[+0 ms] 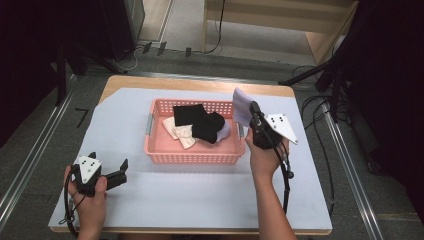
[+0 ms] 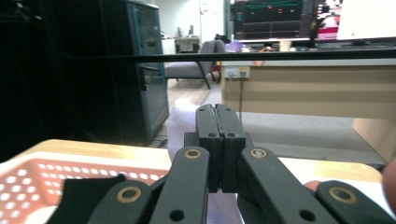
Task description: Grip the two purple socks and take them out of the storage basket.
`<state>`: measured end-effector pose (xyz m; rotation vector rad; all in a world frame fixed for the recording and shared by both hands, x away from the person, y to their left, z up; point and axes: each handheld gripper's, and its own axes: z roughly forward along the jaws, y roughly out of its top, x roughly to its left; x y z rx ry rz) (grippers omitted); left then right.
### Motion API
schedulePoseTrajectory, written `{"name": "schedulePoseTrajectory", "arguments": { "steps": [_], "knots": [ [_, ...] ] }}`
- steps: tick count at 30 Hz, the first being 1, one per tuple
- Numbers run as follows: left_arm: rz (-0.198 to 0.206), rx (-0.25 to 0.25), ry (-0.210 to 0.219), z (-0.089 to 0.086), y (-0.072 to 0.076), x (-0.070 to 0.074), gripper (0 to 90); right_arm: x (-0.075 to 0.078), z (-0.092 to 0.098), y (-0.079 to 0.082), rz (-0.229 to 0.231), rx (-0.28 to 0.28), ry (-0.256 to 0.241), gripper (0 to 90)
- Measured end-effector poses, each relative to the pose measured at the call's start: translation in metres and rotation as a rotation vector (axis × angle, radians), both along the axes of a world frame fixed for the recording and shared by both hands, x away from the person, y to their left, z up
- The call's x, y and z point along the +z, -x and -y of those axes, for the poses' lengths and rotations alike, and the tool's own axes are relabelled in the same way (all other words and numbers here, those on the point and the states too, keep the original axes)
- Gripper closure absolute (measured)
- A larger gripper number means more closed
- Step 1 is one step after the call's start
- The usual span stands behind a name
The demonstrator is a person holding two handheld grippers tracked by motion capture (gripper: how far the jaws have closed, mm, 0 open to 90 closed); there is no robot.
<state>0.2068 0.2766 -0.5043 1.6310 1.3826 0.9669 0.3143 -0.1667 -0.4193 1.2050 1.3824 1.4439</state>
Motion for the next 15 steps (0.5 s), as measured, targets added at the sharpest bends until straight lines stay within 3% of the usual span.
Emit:
{"name": "schedulePoseTrajectory", "arguments": {
  "steps": [7,15],
  "knots": [
    [0.002,0.0,-0.003,0.0,0.0,0.0,0.4,-0.014,0.025,0.001,-0.025,-0.058,0.006,90.0],
    [0.005,0.005,0.005,0.0,0.001,0.0,0.4,-0.041,0.047,0.005,-0.093,-0.12,0.002,90.0]
  ]
}}
